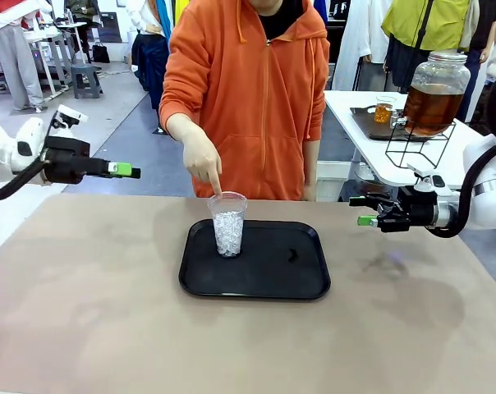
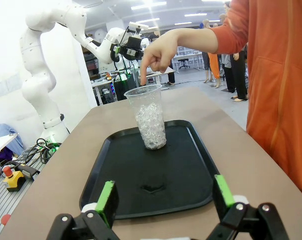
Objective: Pour the drink into the iced cup.
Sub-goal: Pick up the iced cup indicated by the human and present it to them.
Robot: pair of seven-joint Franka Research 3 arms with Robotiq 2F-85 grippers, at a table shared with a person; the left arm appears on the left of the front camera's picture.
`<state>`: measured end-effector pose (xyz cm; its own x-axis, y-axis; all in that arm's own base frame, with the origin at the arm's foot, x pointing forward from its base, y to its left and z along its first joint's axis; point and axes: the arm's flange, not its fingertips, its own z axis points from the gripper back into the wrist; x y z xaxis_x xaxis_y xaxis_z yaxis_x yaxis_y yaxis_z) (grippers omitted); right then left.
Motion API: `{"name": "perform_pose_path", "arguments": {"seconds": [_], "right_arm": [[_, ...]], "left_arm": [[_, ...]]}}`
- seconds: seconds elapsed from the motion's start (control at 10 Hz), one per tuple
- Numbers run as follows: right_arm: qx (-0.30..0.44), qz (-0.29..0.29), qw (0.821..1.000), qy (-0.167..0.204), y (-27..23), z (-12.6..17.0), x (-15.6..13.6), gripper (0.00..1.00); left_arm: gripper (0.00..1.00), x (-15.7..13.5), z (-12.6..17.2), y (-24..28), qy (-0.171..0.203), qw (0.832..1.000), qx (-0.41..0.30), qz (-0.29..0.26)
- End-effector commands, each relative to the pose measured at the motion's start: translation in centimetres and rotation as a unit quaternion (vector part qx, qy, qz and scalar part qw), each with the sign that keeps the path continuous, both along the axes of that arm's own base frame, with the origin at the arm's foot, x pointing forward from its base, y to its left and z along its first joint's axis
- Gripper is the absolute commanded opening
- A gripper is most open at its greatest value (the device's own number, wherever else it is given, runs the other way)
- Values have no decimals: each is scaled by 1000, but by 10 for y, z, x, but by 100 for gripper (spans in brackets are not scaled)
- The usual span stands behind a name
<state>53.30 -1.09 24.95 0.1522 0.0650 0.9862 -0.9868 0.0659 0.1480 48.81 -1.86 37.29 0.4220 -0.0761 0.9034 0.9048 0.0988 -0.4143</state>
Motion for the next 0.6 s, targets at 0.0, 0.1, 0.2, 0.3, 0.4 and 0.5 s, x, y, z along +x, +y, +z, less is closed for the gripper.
{"name": "perform_pose_path", "arguments": {"seconds": [0.0, 0.1, 0.2, 0.3, 0.4, 0.5], "right_arm": [[2, 1, 1000, -1, 2, 3, 1, 100], [2, 1, 1000, -1, 2, 3, 1, 100], [2, 1, 1000, -1, 2, 3, 1, 100], [2, 1, 1000, -1, 2, 3, 1, 100], [2, 1, 1000, -1, 2, 3, 1, 100], [2, 1, 1000, -1, 2, 3, 1, 100]], "left_arm": [[100, 5, -20, 1, -120, 993, 2, -18], [100, 3, -26, -2, -171, 985, 10, 2], [100, 2, -32, -5, -219, 975, 18, 24], [100, 3, -40, -8, -246, 968, 25, 36], [100, 7, -49, -10, -256, 966, 12, 44], [100, 10, -55, -11, -251, 967, 11, 43]]}}
